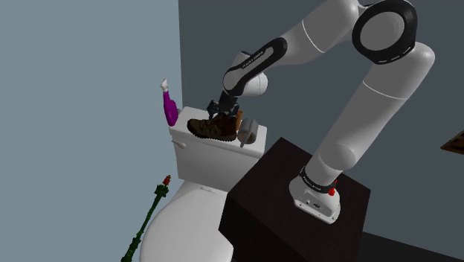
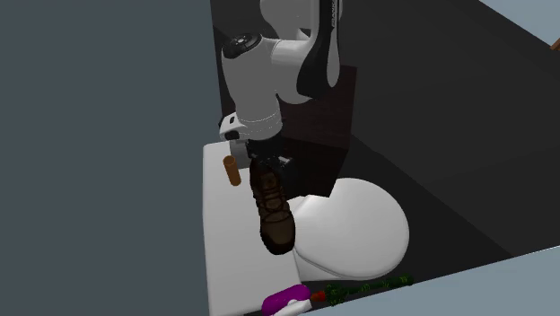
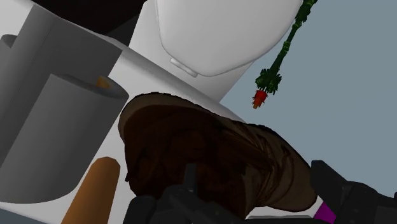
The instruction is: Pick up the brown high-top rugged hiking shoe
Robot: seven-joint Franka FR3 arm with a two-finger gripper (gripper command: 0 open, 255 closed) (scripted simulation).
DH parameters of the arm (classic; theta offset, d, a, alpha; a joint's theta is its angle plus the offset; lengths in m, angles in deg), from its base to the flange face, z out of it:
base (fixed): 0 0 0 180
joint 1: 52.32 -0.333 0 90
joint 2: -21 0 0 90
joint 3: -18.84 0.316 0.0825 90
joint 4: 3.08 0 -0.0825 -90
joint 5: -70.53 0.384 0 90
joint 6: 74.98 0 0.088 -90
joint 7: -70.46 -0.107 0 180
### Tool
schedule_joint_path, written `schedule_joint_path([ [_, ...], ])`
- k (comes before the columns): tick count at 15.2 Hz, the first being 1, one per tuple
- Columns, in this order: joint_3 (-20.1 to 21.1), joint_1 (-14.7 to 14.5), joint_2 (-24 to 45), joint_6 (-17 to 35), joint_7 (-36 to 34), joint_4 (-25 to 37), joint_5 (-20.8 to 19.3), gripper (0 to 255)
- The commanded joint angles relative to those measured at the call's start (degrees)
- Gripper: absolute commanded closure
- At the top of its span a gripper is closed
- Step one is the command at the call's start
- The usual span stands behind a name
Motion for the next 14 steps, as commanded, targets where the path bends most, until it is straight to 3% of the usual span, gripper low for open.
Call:
schedule_joint_path([
  [1,0.0,0.0,0.2,0.4,0.3,-0.1,0.3,255],
  [10,0.1,-0.1,0.3,0.4,0.2,-0.1,0.3,255],
  [14,-0.2,0.2,-2.5,-2.7,-1.8,0.3,-1.7,255],
])
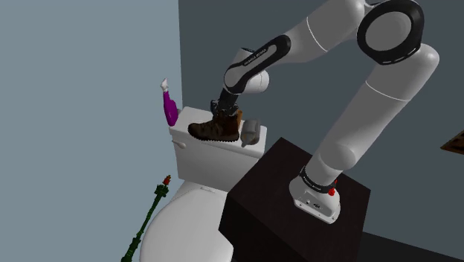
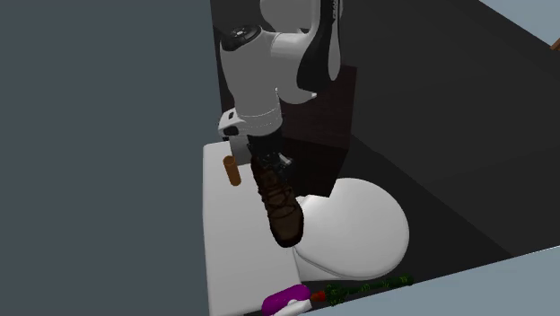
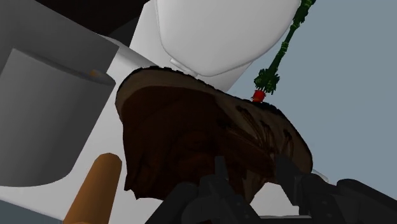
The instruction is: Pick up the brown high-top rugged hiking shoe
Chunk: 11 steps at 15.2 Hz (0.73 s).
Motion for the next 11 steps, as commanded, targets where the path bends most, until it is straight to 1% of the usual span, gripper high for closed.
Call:
schedule_joint_path([
  [1,-0.1,0.1,-1.4,-1.5,-1.0,0.3,-0.9,255],
  [11,-0.2,0.9,-7.5,-9.6,-4.6,2.5,-4.5,255],
])
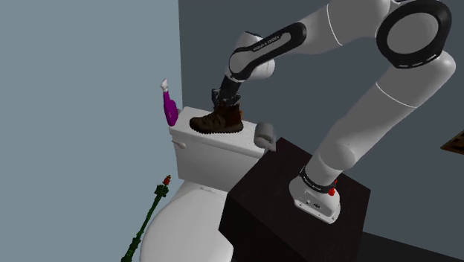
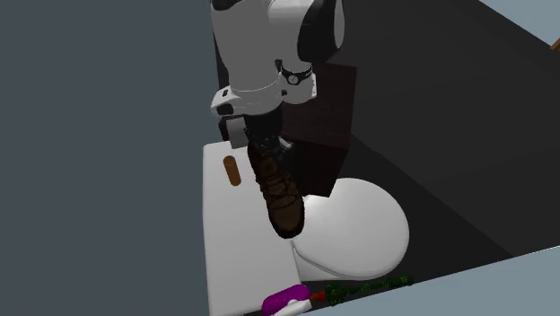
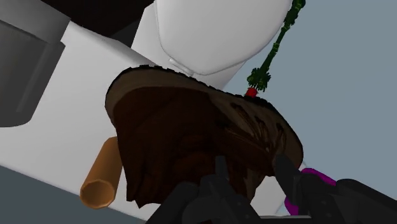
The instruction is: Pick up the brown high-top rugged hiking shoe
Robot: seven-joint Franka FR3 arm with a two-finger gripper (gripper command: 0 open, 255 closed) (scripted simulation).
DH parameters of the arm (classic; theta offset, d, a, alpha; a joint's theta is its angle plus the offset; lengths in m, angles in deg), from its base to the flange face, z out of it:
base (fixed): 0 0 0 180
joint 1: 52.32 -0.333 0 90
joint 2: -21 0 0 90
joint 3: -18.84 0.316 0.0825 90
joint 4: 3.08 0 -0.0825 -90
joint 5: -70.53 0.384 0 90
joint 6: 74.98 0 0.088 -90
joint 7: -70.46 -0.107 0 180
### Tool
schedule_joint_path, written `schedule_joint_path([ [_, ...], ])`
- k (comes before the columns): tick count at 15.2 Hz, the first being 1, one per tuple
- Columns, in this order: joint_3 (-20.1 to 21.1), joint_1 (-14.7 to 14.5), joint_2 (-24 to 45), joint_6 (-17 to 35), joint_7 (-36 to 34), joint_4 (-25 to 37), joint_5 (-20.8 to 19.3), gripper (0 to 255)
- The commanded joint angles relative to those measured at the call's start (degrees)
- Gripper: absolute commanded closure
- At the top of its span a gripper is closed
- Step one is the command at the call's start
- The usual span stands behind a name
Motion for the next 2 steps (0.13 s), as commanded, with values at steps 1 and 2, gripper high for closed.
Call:
schedule_joint_path([
  [1,0.1,0.0,-0.7,-0.9,-0.5,0.4,-0.4,255],
  [2,0.1,0.0,-0.7,-0.9,-0.5,0.4,-0.4,255],
])
